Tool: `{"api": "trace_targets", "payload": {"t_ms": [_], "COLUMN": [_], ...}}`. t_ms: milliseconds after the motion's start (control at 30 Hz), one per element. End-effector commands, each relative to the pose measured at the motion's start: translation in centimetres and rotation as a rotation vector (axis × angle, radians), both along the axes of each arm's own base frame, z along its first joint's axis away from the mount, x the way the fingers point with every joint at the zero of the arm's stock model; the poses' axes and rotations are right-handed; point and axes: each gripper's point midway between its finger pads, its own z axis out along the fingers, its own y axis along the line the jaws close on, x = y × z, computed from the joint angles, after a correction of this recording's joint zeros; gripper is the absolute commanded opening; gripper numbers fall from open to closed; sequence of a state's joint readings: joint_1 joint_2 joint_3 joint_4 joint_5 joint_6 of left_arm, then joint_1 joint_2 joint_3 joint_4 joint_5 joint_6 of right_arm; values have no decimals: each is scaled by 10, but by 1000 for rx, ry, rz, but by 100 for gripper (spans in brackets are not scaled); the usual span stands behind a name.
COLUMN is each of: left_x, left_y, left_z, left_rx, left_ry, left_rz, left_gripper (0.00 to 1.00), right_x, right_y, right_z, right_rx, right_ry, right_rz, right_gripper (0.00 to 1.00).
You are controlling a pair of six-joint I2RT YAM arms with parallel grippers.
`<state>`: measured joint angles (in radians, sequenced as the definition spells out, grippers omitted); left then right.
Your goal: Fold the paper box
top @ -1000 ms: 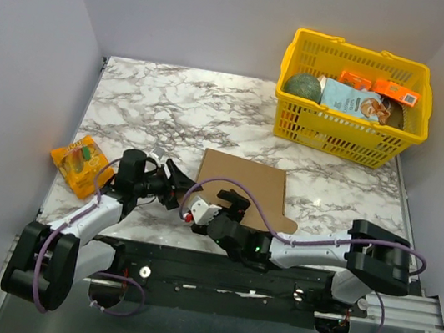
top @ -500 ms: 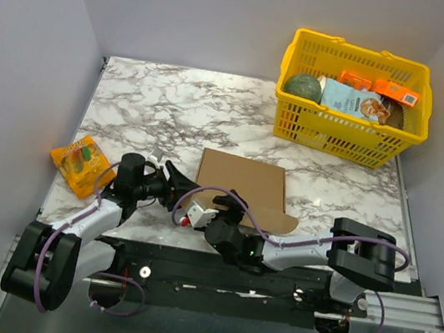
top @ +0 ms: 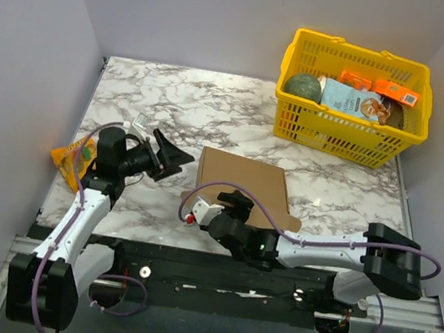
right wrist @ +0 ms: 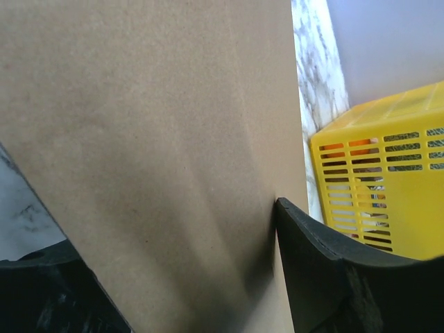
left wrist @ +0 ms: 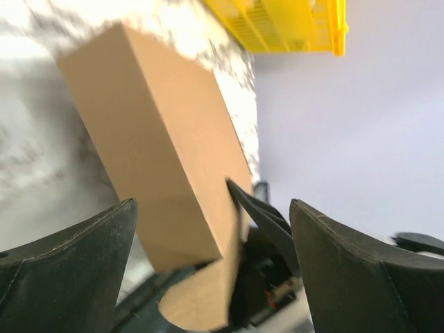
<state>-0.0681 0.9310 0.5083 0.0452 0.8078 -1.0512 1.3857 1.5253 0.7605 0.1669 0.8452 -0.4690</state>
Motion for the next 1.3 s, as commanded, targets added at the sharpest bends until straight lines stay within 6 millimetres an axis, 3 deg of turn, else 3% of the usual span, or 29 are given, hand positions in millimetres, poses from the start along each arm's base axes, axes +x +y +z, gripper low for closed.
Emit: {"api": "trace_targets", "payload": {"t_ms": [0,67,100,167,200,233,267,300,367,467,700,867,967,1100,1267], "left_x": [15,26,30,31,35,35,36,36,36,35,31,30,30,29,29], "left_y": [27,45,49,53,55,56,59,61,63,62,60,59,57,56,51], "left_z": [-1,-3,5,7,14,16,15,17,18,16,1,-6,-8,-8,-2], "left_rx": [194,276,302,356,395,415,438,457,466,465,453,453,446,443,422], "left_ry": [-145,-185,-223,-252,-299,-311,-311,-331,-345,-362,-356,-348,-346,-353,-385], "left_rz": [51,104,113,105,88,74,83,88,104,107,98,84,71,57,35], "left_gripper": [99,99,99,99,99,99,99,99,99,99,99,99,99,99,99], "right_x": [-18,-23,-24,-27,-28,-27,-33,-33,-38,-40,-33,-19,-6,9,19], "right_y": [4,6,-2,5,-6,1,3,-6,1,-11,-14,-11,-10,-4,0], "right_z": [25,31,32,47,45,60,61,58,67,56,70,66,62,71,86], "right_rx": [33,34,6,15,-23,5,4,-32,-19,-114,-182,-191,-196,-151,-85], "right_ry": [159,215,244,289,330,356,411,456,540,628,735,751,730,687,659], "right_rz": [30,52,33,63,43,53,82,72,107,89,83,84,71,57,71], "right_gripper": [59,59,59,59,59,59,59,60,60,60,60,60,65,88,95]}}
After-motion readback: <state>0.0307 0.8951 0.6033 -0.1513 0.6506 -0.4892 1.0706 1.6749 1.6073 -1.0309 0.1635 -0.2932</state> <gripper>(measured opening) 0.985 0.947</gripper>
